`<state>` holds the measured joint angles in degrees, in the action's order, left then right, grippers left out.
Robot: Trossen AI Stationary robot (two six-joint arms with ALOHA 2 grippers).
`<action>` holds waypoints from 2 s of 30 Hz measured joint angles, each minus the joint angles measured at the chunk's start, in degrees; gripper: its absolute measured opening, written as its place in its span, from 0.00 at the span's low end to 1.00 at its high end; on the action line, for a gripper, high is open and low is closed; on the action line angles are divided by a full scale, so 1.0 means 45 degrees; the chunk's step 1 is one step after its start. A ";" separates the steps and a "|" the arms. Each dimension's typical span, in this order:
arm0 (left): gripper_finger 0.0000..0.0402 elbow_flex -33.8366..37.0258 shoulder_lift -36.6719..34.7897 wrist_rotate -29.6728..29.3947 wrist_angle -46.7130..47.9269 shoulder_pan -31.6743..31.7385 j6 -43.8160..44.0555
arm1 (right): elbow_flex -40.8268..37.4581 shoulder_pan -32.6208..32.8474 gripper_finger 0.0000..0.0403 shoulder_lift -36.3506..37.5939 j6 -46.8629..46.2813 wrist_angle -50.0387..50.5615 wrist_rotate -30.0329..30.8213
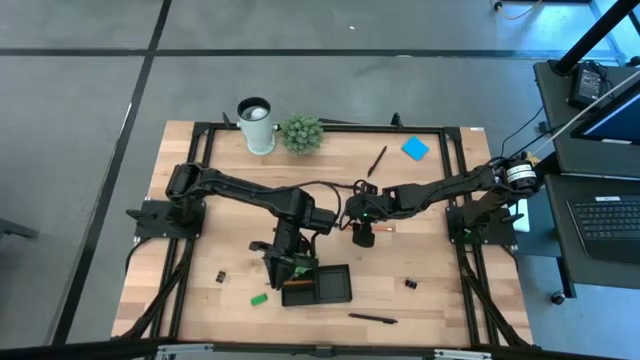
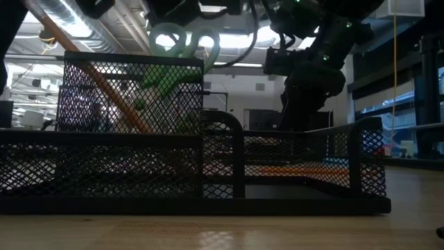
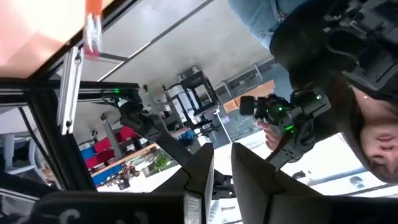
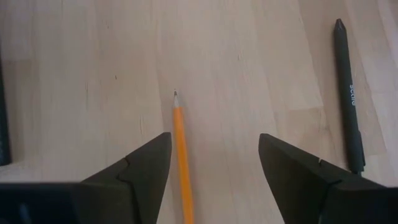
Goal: Pick and place office supplies into organizer
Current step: Put the orange pencil into the black desk organizer
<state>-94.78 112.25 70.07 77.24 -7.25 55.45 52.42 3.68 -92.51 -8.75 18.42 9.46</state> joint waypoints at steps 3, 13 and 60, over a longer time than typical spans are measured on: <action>0.13 0.0000 -0.0357 -0.0074 0.0567 0.0000 -0.0056 | 0.0000 0.0000 0.61 0.0000 0.0000 0.0091 0.0003; 0.12 0.0000 -0.2684 -0.7365 0.1111 -0.0733 -0.2409 | 0.0000 0.0000 0.61 0.0055 -0.0322 0.2074 0.0026; 0.20 1.0133 -1.0048 -2.1357 -1.0198 -0.3143 -0.5282 | -0.1586 0.1982 0.51 0.0214 -0.1326 0.5416 0.0028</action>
<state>-49.18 67.04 -26.04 31.35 -21.39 31.68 45.29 12.60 -91.55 -14.72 42.79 9.58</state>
